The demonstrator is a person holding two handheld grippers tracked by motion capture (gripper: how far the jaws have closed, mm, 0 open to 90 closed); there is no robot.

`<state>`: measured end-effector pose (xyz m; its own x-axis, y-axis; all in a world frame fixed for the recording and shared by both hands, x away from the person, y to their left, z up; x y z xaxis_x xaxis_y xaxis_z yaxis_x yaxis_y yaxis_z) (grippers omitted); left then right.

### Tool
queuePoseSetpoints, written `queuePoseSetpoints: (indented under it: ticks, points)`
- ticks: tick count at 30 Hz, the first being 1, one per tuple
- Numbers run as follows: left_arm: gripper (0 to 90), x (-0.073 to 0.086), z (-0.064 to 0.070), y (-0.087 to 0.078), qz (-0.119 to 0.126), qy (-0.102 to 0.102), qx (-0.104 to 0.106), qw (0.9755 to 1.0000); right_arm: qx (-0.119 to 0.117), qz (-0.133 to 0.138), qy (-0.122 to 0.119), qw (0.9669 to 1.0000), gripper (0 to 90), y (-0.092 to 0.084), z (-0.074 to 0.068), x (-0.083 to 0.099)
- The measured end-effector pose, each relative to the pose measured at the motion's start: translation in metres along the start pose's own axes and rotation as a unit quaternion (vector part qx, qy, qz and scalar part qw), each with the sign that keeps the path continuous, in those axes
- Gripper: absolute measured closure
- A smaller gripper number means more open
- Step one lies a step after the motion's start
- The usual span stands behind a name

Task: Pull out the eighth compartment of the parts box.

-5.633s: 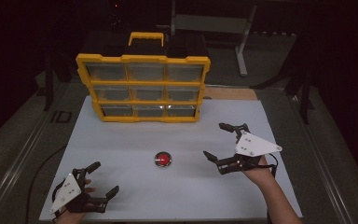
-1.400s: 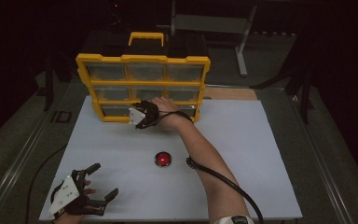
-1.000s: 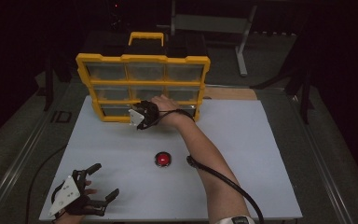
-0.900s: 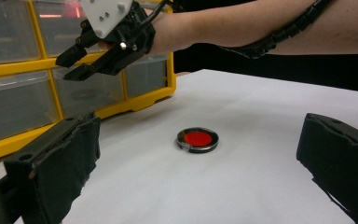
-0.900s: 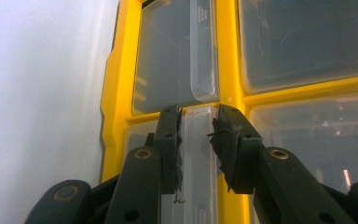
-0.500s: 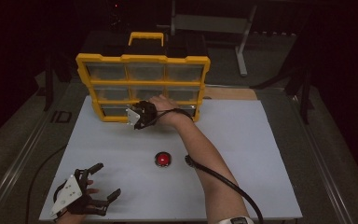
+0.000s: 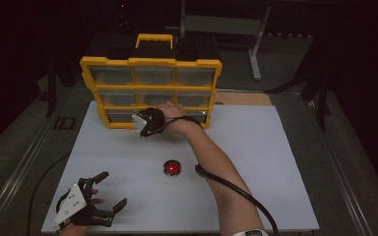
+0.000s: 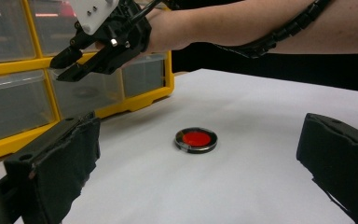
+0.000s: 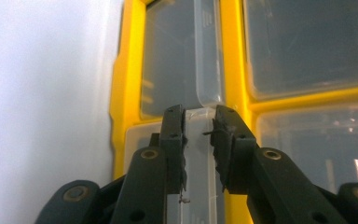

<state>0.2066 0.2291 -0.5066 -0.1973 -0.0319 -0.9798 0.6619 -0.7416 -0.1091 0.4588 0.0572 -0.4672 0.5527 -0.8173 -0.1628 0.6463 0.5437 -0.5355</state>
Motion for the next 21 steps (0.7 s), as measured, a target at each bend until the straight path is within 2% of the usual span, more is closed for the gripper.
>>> queuePoseSetpoints:
  ticks: [7, 15, 17, 21]
  points:
    - [0.0, 0.000, 0.001, 0.002, -0.002, 0.002, -0.001, 1.0000, -0.010, 0.024, 0.002, 0.9997, 74.2, -0.013, -0.008, -0.004]
    - [0.0, 0.000, 0.001, 0.002, -0.003, 0.003, -0.001, 1.0000, -0.026, 0.029, 0.009, 0.9992, 74.4, -0.026, -0.015, -0.013]
    - [0.0, 0.000, 0.002, 0.002, -0.004, 0.004, -0.001, 1.0000, -0.031, 0.041, 0.013, 0.9986, 74.3, -0.030, -0.018, -0.017]
    - [0.0, 0.000, 0.002, 0.002, -0.002, 0.007, -0.003, 1.0000, -0.029, 0.047, 0.020, 0.9983, 74.3, -0.035, -0.022, -0.020]
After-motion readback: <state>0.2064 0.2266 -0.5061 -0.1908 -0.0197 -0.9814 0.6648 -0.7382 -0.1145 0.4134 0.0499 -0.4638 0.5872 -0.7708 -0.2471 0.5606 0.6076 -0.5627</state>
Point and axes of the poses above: each handheld gripper's, and its own axes: y roughly forward along the jaws, x roughly out of its underside, z roughly to its right, the point moved 2 cm from there along y, roughly forward along the jaws, and after that the axes turned 11 degrees about -y, right-handed, at the moved point
